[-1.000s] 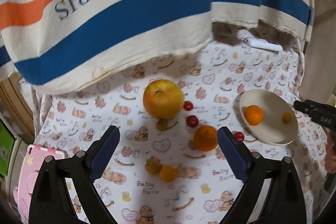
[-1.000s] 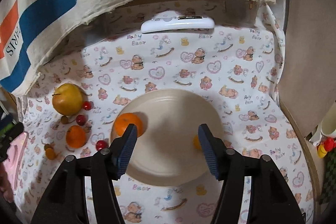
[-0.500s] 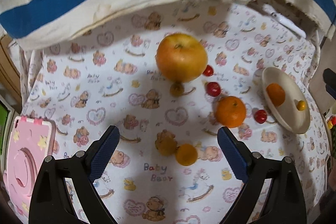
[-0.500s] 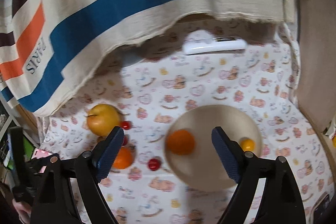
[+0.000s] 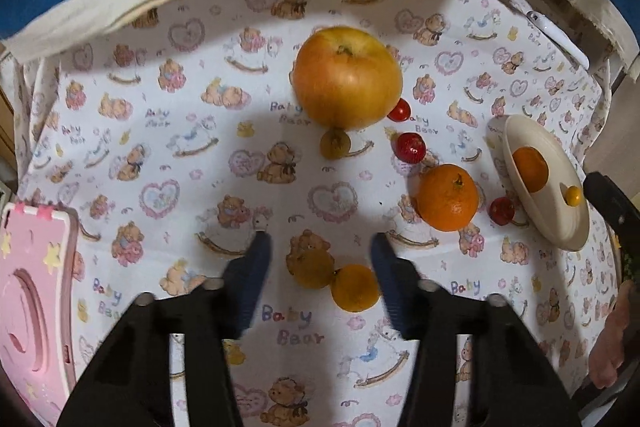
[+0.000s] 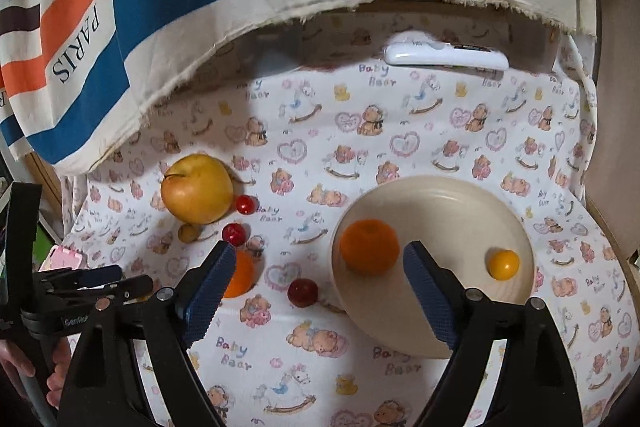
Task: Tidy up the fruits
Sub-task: 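Lower the left tool onto the small brown round fruit and close it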
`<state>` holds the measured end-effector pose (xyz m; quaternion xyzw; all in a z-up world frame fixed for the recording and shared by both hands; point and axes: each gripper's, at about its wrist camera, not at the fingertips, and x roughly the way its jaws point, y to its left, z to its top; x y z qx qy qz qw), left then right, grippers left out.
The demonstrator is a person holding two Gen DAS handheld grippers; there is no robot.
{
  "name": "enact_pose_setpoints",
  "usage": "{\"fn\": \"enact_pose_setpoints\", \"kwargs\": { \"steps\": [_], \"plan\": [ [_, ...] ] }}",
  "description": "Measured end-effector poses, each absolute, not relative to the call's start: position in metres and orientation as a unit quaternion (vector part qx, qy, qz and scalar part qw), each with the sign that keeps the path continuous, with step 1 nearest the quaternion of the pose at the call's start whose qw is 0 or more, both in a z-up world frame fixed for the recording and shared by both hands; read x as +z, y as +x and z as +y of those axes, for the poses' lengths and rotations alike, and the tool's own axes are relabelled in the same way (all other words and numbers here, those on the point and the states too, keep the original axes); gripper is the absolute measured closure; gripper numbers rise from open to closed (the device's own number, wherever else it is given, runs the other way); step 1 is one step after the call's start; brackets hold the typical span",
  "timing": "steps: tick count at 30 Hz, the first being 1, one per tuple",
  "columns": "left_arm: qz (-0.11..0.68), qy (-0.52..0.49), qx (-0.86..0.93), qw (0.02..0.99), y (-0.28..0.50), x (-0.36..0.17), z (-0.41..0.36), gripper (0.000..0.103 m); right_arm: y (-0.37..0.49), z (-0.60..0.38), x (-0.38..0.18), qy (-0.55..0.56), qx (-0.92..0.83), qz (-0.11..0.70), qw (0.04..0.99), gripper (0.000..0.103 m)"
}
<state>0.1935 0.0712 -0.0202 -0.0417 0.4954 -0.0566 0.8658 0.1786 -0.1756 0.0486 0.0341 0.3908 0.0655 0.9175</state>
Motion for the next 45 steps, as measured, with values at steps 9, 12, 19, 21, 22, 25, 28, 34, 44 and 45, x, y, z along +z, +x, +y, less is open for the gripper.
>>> {"fn": "enact_pose_setpoints", "kwargs": {
  "steps": [9,12,19,21,22,25,28,34,44,45],
  "plan": [
    [0.505,-0.033,-0.04,0.862,0.199,-0.03,0.074,0.072,0.176,-0.173,0.046,0.026,0.067,0.392,0.917,0.016],
    [0.505,-0.026,-0.039,0.862,0.198,-0.031,0.072,0.076,0.177,-0.173,0.046,0.026,0.066,0.394,0.917,0.016],
    [0.507,-0.006,-0.043,0.861,0.196,-0.031,0.066,0.081,0.178,-0.175,0.044,0.028,0.063,0.399,0.914,0.016],
    [0.513,-0.008,-0.046,0.857,0.198,-0.032,0.066,0.08,0.178,-0.175,0.043,0.027,0.062,0.402,0.913,0.016],
    [0.517,-0.004,-0.043,0.855,0.198,-0.034,0.066,0.08,0.179,-0.175,0.042,0.026,0.062,0.403,0.913,0.016],
    [0.522,-0.002,-0.047,0.852,0.198,-0.037,0.063,0.08,0.179,-0.175,0.041,0.025,0.06,0.405,0.912,0.016],
    [0.52,0.002,-0.048,0.853,0.197,-0.036,0.062,0.081,0.179,-0.176,0.041,0.025,0.059,0.405,0.912,0.016],
    [0.489,-0.01,-0.042,0.871,0.195,-0.029,0.066,0.081,0.18,-0.176,0.04,0.025,0.058,0.407,0.911,0.016],
    [0.473,-0.009,-0.022,0.881,0.209,-0.04,0.075,0.081,0.181,-0.176,0.036,0.025,0.056,0.413,0.909,0.016],
    [0.474,-0.007,-0.021,0.88,0.209,-0.04,0.075,0.081,0.181,-0.177,0.036,0.025,0.056,0.413,0.909,0.016]
  ]
}}
